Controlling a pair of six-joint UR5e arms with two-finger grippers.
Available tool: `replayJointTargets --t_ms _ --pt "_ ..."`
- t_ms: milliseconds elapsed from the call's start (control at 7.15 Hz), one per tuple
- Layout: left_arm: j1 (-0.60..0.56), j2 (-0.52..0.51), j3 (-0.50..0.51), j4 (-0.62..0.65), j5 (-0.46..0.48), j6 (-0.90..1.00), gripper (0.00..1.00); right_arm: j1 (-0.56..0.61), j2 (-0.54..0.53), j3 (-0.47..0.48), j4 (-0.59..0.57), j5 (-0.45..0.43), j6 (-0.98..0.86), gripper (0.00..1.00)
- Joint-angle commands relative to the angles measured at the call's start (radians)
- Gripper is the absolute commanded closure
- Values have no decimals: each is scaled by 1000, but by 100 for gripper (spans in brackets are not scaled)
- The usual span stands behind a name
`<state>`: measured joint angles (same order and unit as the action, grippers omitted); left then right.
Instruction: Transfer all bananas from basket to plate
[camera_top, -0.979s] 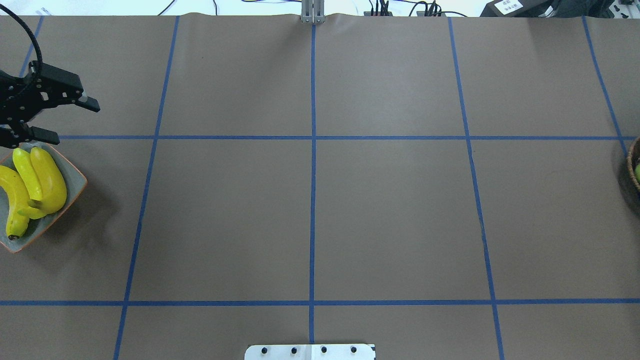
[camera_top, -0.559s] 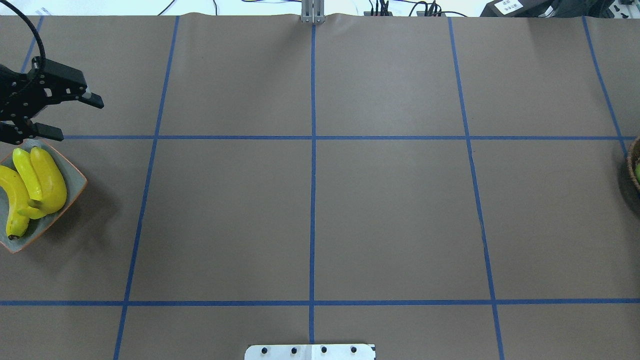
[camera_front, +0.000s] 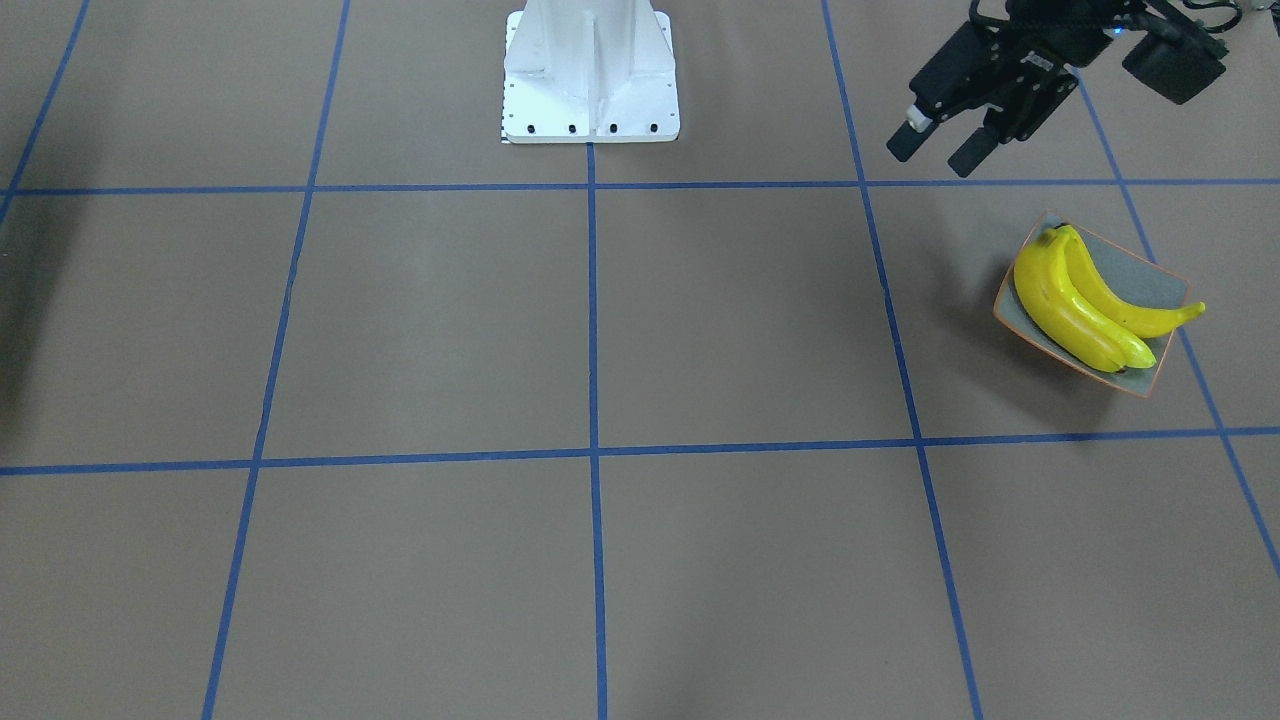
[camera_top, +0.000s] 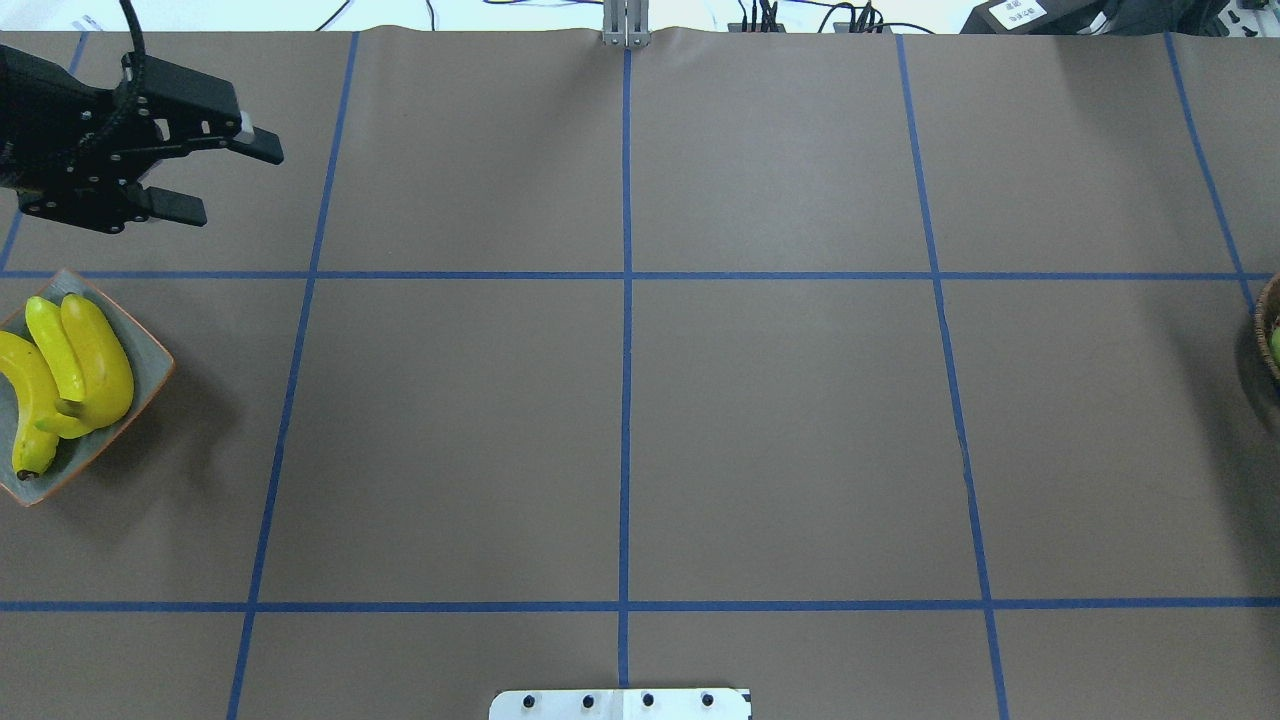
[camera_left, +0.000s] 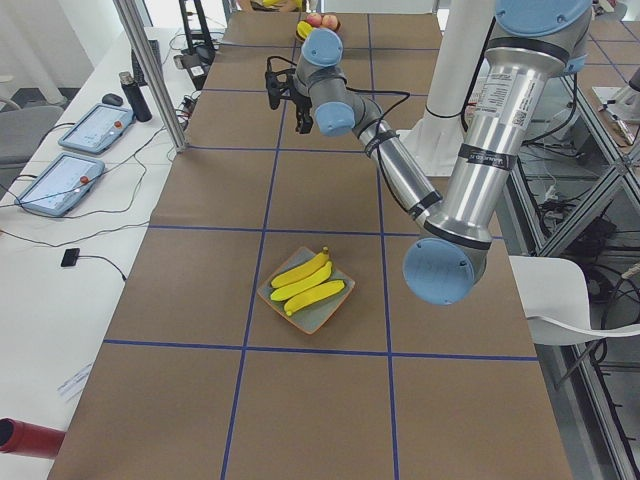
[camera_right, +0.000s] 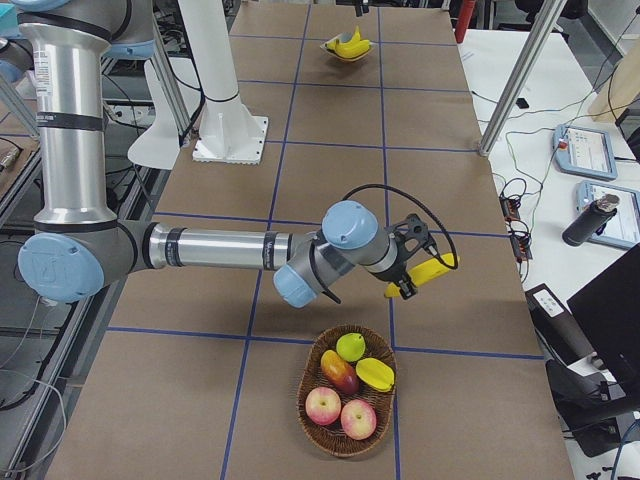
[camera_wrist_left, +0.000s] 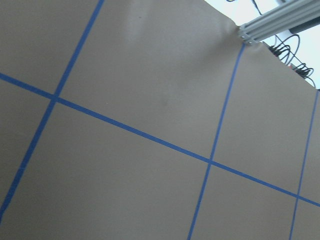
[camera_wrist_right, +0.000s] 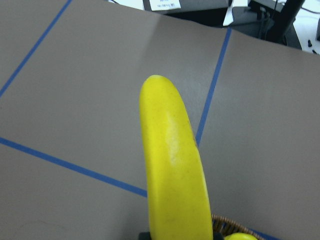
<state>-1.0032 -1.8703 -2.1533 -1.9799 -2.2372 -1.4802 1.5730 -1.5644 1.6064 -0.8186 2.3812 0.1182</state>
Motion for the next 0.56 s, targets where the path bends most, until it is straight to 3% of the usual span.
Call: replayJointTargets --t_ms 0,280,420 --pt "121 -115 173 -265 112 -8 0 -72 87 47 -1 21 36 100" --pt "127 -173 199 -237 126 -38 0 -155 90 150 -1 -5 191 100" --pt "141 -223 201 -123 113 -19 0 -204 92 188 -1 -42 216 100"
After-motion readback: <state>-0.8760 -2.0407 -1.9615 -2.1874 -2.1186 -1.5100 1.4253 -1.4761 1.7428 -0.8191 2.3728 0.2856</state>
